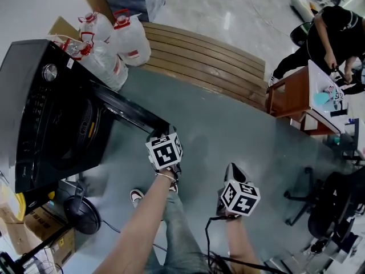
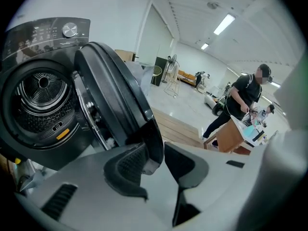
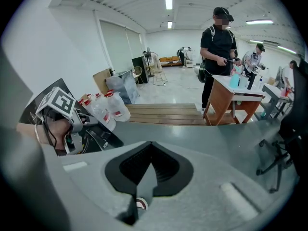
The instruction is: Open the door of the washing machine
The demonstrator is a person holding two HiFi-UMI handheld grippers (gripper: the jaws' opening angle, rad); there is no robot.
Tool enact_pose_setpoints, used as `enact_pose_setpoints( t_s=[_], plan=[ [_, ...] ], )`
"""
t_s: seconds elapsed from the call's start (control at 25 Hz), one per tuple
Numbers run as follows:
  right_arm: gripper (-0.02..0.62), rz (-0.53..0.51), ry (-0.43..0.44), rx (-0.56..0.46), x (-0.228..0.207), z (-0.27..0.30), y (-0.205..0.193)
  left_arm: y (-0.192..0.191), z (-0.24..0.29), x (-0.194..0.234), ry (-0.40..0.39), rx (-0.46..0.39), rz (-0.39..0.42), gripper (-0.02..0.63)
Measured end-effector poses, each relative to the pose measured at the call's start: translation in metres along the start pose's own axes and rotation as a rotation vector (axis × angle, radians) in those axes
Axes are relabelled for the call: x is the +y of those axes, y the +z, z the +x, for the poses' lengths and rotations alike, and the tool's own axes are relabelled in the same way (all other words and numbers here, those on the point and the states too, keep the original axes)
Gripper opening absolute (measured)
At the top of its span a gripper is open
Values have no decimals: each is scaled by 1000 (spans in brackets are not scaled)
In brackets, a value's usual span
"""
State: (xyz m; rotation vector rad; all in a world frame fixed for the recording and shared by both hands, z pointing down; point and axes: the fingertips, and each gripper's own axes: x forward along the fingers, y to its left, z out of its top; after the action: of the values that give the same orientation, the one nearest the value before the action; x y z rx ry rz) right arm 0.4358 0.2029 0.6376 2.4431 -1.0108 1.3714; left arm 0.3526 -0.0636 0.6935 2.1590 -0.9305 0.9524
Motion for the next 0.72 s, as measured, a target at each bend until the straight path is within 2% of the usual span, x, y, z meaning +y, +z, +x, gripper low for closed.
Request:
enact_pose_setpoints(
  t_s=[0.36,0.6,0.72],
  plan=[
    [5,-32,30,-14,28,-7,8,-9,-48,21,-36,-25,25,120],
    [5,-84,75,-44,70,-22,29,25,-107,66,-26,-112,52,109],
    [5,-114,107,-64,102,-28,39,47,-143,102,0,-176,33,95]
  ],
)
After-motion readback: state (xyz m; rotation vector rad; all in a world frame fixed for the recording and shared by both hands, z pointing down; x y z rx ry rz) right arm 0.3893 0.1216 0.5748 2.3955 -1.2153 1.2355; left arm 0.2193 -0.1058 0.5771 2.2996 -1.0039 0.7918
